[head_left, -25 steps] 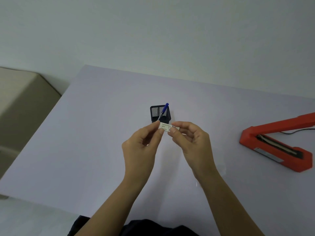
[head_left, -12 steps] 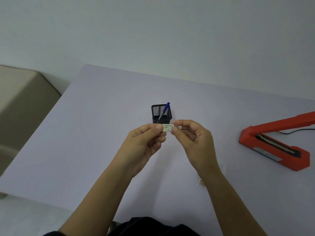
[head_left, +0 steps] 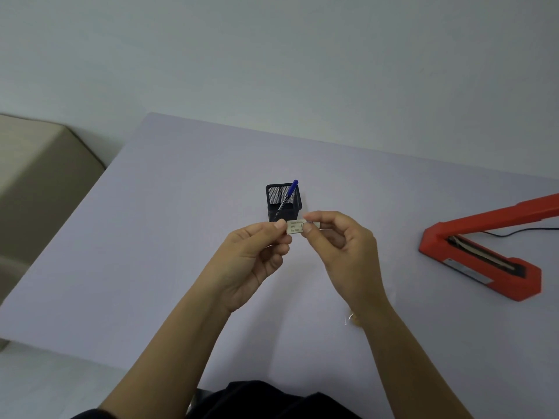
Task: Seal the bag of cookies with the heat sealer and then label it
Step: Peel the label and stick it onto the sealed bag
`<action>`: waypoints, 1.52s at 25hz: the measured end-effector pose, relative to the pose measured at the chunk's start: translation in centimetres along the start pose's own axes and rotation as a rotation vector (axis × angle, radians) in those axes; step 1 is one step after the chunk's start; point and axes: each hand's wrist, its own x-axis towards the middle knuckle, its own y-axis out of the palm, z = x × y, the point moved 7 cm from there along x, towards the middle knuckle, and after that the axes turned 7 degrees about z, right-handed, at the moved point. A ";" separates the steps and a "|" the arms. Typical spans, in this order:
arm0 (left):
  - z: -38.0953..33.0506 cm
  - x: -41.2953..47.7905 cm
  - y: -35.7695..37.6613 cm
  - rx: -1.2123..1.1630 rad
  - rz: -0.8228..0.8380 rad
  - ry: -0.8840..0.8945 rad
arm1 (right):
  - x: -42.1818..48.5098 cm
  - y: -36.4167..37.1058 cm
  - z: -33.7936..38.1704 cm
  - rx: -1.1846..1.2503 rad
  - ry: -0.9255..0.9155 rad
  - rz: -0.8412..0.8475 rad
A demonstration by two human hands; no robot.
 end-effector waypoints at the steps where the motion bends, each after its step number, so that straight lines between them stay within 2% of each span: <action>1: 0.0 0.0 0.0 0.010 -0.002 0.003 | 0.0 0.0 0.0 -0.004 -0.004 -0.002; 13: -0.1 0.4 0.6 0.031 0.036 0.024 | 0.2 -0.2 0.5 -0.015 -0.031 -0.004; 19: -0.2 0.6 0.2 0.084 0.017 0.074 | 0.3 0.2 0.1 0.082 0.010 0.042; 22: -1.1 0.3 -0.8 0.286 -0.112 0.218 | 0.2 0.0 -0.1 0.087 0.013 0.027; 25: -2.3 -1.0 -1.4 0.510 -0.285 0.442 | 0.0 -0.3 -0.1 0.060 -0.006 -0.015; 29: -3.1 -2.4 -0.2 0.812 -0.343 0.675 | -0.1 -0.3 0.0 0.041 -0.028 -0.026; 36: -2.9 -2.4 0.2 0.864 -0.379 0.757 | -0.4 0.0 0.3 0.005 -0.079 -0.019; 38: -3.1 -2.6 0.5 0.921 -0.389 0.829 | -0.3 0.0 0.2 0.015 -0.083 -0.018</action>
